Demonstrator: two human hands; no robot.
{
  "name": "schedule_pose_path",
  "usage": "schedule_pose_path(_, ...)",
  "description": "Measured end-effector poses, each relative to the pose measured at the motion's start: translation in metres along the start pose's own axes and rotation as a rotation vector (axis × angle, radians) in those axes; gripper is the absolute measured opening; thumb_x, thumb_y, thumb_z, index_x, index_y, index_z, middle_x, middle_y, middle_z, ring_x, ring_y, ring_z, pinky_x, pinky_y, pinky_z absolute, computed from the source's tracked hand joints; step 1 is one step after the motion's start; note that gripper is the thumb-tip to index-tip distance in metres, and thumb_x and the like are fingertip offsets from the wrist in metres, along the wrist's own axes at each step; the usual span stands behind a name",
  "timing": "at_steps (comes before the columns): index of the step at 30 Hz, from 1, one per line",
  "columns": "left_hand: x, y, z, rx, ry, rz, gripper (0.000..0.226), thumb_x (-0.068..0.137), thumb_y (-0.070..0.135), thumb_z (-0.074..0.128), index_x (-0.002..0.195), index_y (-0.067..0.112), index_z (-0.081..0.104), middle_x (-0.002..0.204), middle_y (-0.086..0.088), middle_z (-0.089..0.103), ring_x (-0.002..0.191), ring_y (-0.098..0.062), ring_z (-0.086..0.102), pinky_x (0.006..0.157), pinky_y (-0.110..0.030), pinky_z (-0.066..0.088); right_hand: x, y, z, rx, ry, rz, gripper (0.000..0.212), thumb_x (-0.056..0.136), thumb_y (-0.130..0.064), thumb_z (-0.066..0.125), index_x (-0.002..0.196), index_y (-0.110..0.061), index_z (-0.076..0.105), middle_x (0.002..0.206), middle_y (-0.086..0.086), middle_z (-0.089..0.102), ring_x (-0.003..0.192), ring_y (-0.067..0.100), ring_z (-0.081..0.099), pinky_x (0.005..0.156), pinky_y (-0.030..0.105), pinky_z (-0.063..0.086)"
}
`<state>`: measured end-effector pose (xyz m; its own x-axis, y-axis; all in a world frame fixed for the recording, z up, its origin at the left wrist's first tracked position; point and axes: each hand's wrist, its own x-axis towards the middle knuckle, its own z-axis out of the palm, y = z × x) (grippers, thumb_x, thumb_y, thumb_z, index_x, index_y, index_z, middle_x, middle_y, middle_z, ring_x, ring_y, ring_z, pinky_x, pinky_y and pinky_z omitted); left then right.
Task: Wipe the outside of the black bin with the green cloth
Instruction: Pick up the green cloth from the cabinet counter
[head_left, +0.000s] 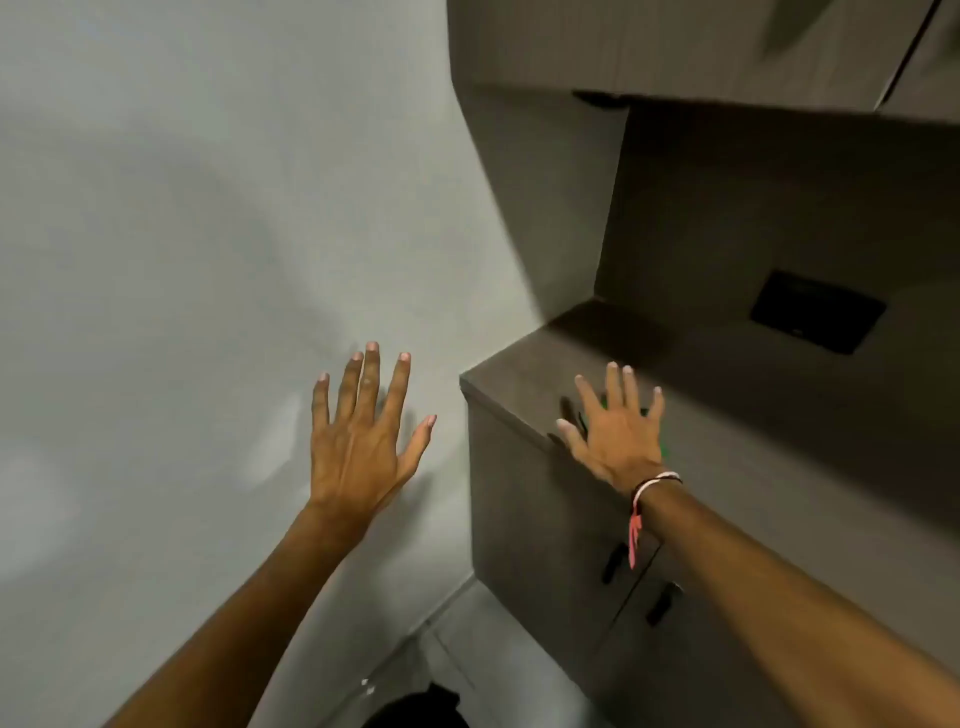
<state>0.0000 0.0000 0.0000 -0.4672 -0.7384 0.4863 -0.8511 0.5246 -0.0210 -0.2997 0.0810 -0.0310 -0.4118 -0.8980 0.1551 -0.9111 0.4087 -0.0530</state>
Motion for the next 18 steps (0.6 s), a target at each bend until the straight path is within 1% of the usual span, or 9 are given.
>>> schedule_pose_path(1, 0.001, 0.007, 0.013, -0.02, -0.068, -0.019, 0.086, 0.102, 0.073, 0.003, 0.166, 0.02, 0.025, 0.173, -0.017, 0.025, 0.159, -0.039, 0.028, 0.125, -0.066, 0.031, 0.006, 0.013, 0.012, -0.001, -0.065, 0.063, 0.072, 0.098, -0.066, 0.037, 0.16, -0.032, 0.024, 0.173, 0.016, 0.009, 0.161, 0.037, 0.004, 0.122, 0.07, 0.01)
schedule_pose_path(2, 0.004, 0.011, 0.023, -0.02, -0.082, -0.026, 0.085, 0.102, 0.073, 0.005, 0.165, 0.02, 0.027, 0.173, -0.018, 0.027, 0.158, -0.04, 0.03, 0.125, -0.067, 0.032, 0.012, 0.023, 0.017, 0.008, -0.084, 0.103, 0.07, 0.096, -0.066, 0.039, 0.158, -0.034, 0.027, 0.172, 0.016, 0.012, 0.16, 0.039, 0.008, 0.12, 0.07, 0.014)
schedule_pose_path(3, 0.001, 0.015, 0.034, -0.019, -0.104, -0.022, 0.084, 0.103, 0.073, 0.009, 0.165, 0.02, 0.03, 0.172, -0.018, 0.029, 0.158, -0.04, 0.032, 0.125, -0.067, 0.032, 0.017, 0.034, 0.03, 0.011, -0.111, 0.127, 0.068, 0.095, -0.065, 0.042, 0.155, -0.036, 0.032, 0.17, 0.018, 0.019, 0.156, 0.042, 0.018, 0.119, 0.069, 0.022)
schedule_pose_path(5, -0.007, 0.019, 0.058, -0.01, -0.095, -0.013, 0.08, 0.104, 0.071, 0.019, 0.163, 0.019, 0.033, 0.17, -0.018, 0.032, 0.157, -0.039, 0.034, 0.124, -0.067, 0.033, 0.022, 0.042, 0.045, 0.047, -0.107, 0.171, 0.061, 0.093, -0.057, 0.049, 0.147, -0.029, 0.045, 0.155, 0.021, 0.041, 0.138, 0.047, 0.042, 0.11, 0.061, 0.04)
schedule_pose_path(6, -0.012, 0.02, 0.07, -0.01, -0.11, -0.01, 0.078, 0.105, 0.07, 0.022, 0.163, 0.019, 0.034, 0.17, -0.018, 0.033, 0.157, -0.039, 0.035, 0.125, -0.066, 0.032, 0.022, 0.038, 0.051, 0.071, -0.082, 0.183, 0.057, 0.092, -0.051, 0.053, 0.142, -0.024, 0.05, 0.147, 0.022, 0.048, 0.128, 0.047, 0.048, 0.104, 0.058, 0.043)
schedule_pose_path(9, -0.037, 0.02, 0.1, 0.019, -0.137, 0.009, 0.074, 0.108, 0.066, 0.028, 0.162, 0.017, 0.036, 0.17, -0.019, 0.034, 0.157, -0.038, 0.035, 0.125, -0.065, 0.032, 0.023, 0.015, 0.055, 0.158, -0.033, 0.163, 0.05, 0.091, -0.04, 0.059, 0.135, -0.018, 0.056, 0.137, 0.023, 0.051, 0.121, 0.049, 0.051, 0.095, 0.056, 0.049)
schedule_pose_path(14, -0.105, 0.024, 0.17, -0.018, -0.376, -0.006, 0.072, 0.108, 0.063, 0.025, 0.161, 0.016, 0.038, 0.166, -0.02, 0.039, 0.151, -0.04, 0.044, 0.122, -0.065, 0.037, -0.02, -0.047, 0.085, 0.177, 0.119, -0.188, 0.052, 0.09, -0.039, 0.06, 0.139, -0.021, 0.053, 0.133, 0.018, 0.056, 0.115, 0.04, 0.056, 0.082, 0.051, 0.057)
schedule_pose_path(16, -0.148, 0.025, 0.211, -0.025, -0.493, -0.014, 0.074, 0.109, 0.063, 0.018, 0.161, 0.016, 0.038, 0.165, -0.021, 0.041, 0.149, -0.041, 0.047, 0.122, -0.065, 0.037, -0.045, -0.075, 0.124, 0.224, 0.166, -0.305, 0.05, 0.09, -0.037, 0.061, 0.137, -0.019, 0.058, 0.13, 0.017, 0.061, 0.11, 0.037, 0.06, 0.08, 0.042, 0.058)
schedule_pose_path(18, -0.196, 0.025, 0.246, -0.039, -0.629, -0.018, 0.079, 0.106, 0.065, 0.009, 0.163, 0.017, 0.034, 0.169, -0.02, 0.035, 0.153, -0.04, 0.041, 0.126, -0.065, 0.031, -0.074, -0.096, 0.176, 0.291, 0.144, -0.361, 0.047, 0.09, -0.033, 0.063, 0.134, -0.017, 0.061, 0.126, 0.016, 0.064, 0.106, 0.034, 0.062, 0.074, 0.035, 0.056)
